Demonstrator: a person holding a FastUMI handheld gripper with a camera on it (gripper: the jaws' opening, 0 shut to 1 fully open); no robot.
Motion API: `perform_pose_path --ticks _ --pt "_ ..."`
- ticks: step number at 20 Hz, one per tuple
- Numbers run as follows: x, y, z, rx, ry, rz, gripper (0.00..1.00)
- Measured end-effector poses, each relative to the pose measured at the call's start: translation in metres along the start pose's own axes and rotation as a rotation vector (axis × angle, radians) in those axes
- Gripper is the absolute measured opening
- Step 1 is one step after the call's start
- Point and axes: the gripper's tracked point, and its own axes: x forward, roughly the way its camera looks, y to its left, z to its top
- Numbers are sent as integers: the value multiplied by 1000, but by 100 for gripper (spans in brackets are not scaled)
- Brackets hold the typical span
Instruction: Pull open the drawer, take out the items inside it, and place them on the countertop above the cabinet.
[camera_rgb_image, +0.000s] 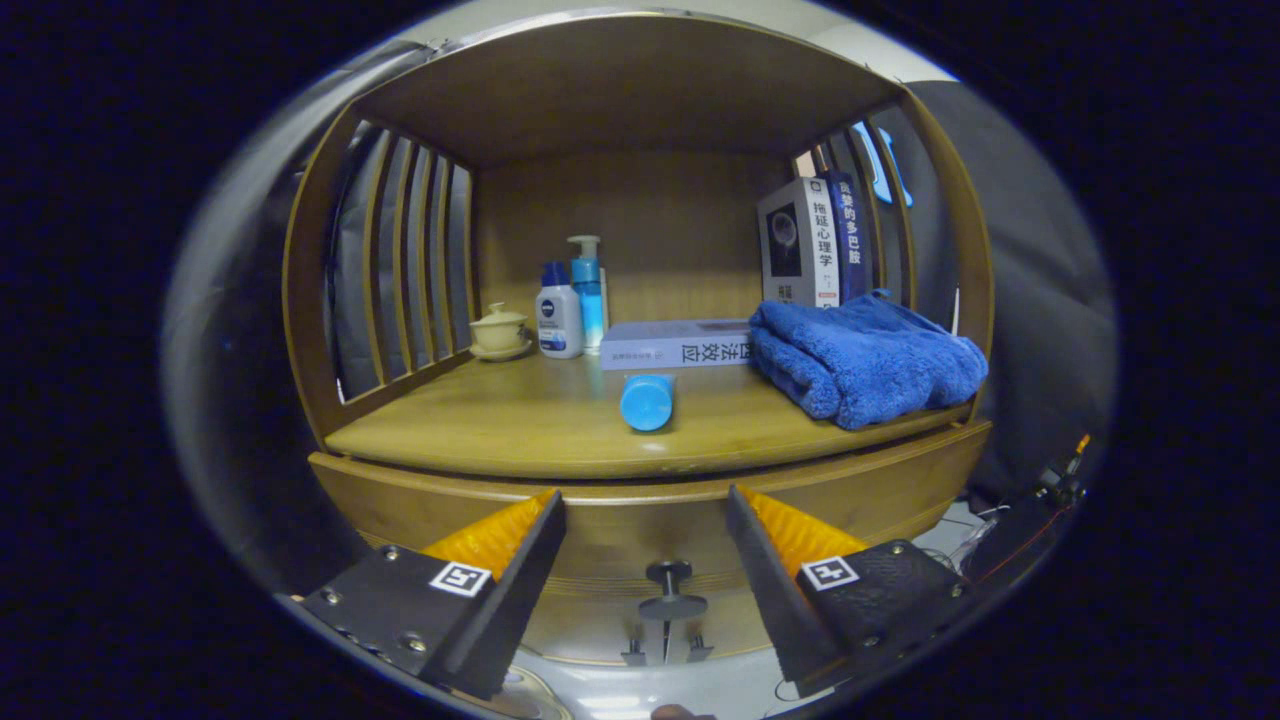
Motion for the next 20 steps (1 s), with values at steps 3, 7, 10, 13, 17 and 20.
perform_pose_path --ticks 3,7,10,13,17,20 --pt "6 1 1 1 -6 1 97" --pt "6 0 1 -3 -17 3 97" --pt "8 0 1 -6 -17 4 97" --pt "9 0 1 -7 -14 12 97" --pt "10 -1 2 -13 -28 12 97" --pt "10 -1 -1 -30 -43 12 97"
